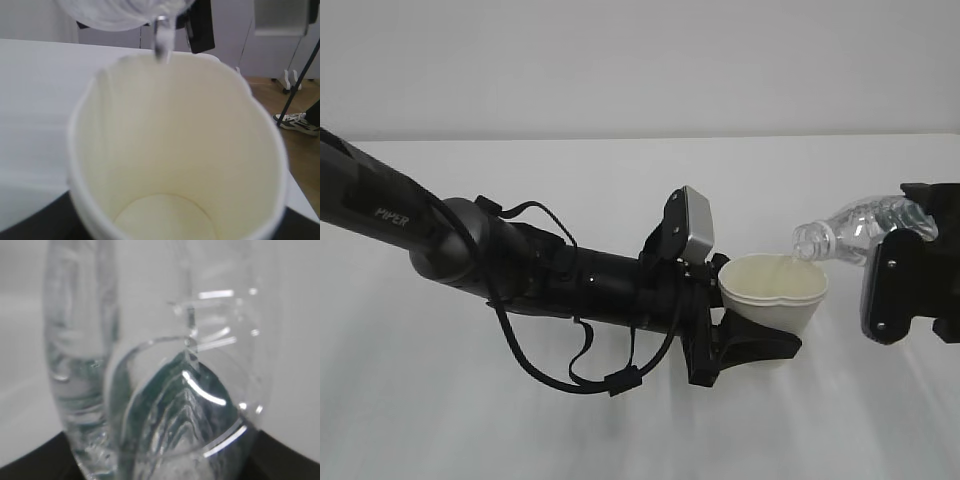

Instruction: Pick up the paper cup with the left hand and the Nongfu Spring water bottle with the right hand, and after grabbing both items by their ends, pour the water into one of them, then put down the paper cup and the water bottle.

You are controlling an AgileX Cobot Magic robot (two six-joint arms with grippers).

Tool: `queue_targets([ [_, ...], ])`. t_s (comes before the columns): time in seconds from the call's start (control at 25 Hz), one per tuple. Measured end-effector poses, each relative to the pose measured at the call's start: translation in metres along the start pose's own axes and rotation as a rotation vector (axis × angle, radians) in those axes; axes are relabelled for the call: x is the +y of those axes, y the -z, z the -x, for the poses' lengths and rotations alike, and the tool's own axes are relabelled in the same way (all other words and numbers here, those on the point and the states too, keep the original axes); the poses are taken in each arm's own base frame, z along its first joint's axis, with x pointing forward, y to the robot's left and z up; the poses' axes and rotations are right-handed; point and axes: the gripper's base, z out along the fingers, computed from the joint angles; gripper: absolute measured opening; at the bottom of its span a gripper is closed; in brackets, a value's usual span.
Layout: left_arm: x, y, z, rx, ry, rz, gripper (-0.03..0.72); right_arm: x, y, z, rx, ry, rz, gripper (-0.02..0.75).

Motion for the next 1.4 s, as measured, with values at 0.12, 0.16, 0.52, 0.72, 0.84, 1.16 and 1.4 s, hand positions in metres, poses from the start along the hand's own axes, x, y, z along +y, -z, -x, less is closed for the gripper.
queue_targets([
  [0.12,0.0000,0.0000,0.0000,0.000,0.000,0.000,0.429,-0.0003,0.0000,-0.0001,0.001,0.017,-0.003,0.419],
  [0.16,0.0000,0.0000,0.0000,0.000,0.000,0.000,0.429,-0.0004,0.0000,-0.0001,0.001,0.021,-0.005,0.419],
  [0.52,0.0000,0.0000,0.0000,0.000,0.000,0.000,0.428,-0.0006,0.0000,-0.0002,0.002,0.029,-0.007,0.419],
  [0.72,0.0000,0.0000,0.0000,0.000,0.000,0.000,0.428,-0.0011,0.0000,-0.0004,0.004,0.036,-0.012,0.419],
  [0.84,0.0000,0.0000,0.0000,0.000,0.000,0.000,0.428,-0.0013,0.0000,-0.0004,0.005,0.038,-0.014,0.419],
  [1.16,-0.0001,0.0000,-0.0001,0.001,-0.001,-0.001,0.428,-0.0018,0.0000,-0.0006,0.007,0.050,-0.019,0.419],
  [1.4,-0.0002,0.0000,-0.0002,0.002,-0.002,-0.003,0.428,-0.0020,0.0000,-0.0006,0.008,0.058,-0.021,0.419],
])
